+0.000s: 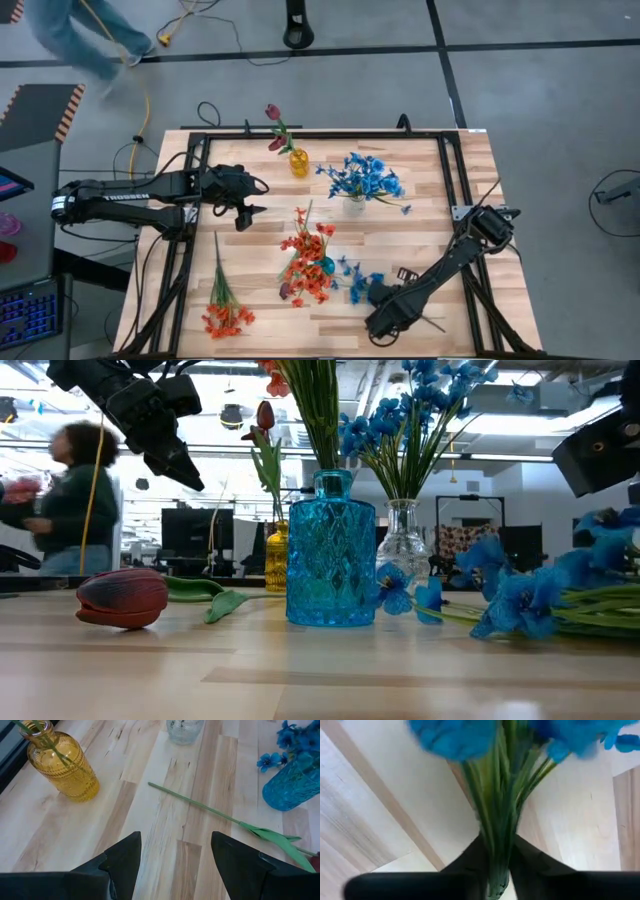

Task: Sort flowers into vase by color
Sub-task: Put the blue flowers into the transparent vase

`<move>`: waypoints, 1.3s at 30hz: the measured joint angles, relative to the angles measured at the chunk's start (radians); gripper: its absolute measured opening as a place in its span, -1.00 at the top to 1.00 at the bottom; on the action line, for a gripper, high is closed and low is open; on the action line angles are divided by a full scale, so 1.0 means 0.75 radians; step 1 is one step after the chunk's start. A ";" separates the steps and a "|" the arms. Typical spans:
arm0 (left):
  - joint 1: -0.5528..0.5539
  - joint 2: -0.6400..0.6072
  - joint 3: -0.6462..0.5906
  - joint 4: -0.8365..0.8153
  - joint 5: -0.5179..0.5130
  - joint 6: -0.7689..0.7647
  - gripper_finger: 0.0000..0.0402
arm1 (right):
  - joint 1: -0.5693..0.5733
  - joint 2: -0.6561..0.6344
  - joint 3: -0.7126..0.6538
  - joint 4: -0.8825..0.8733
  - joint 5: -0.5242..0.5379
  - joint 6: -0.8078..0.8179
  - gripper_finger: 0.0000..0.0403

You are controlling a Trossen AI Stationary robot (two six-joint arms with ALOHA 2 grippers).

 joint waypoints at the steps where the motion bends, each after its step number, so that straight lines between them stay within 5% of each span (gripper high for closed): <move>1: 0.000 0.000 0.000 0.000 0.000 0.000 -0.13 | -0.001 0.000 0.000 -0.003 -0.009 0.000 0.67; 5: 0.000 0.000 0.000 0.000 0.000 0.000 -0.13 | 0.000 0.000 -0.002 -0.019 -0.035 -0.004 0.83; 12: 0.000 0.000 0.000 0.000 0.000 -0.001 -0.13 | 0.011 -0.074 -0.012 -0.037 -0.024 0.017 0.79; 21: 0.000 0.000 0.000 0.000 0.000 -0.001 -0.13 | 0.059 -0.323 -0.007 -0.108 0.206 0.069 0.80; 31: 0.000 0.000 0.000 0.000 0.000 -0.001 -0.13 | 0.167 -0.586 -0.006 -0.147 0.873 0.116 0.79; 39: 0.000 0.000 0.000 0.000 0.000 -0.001 -0.13 | 0.228 -0.603 -0.006 -0.151 1.509 0.013 0.79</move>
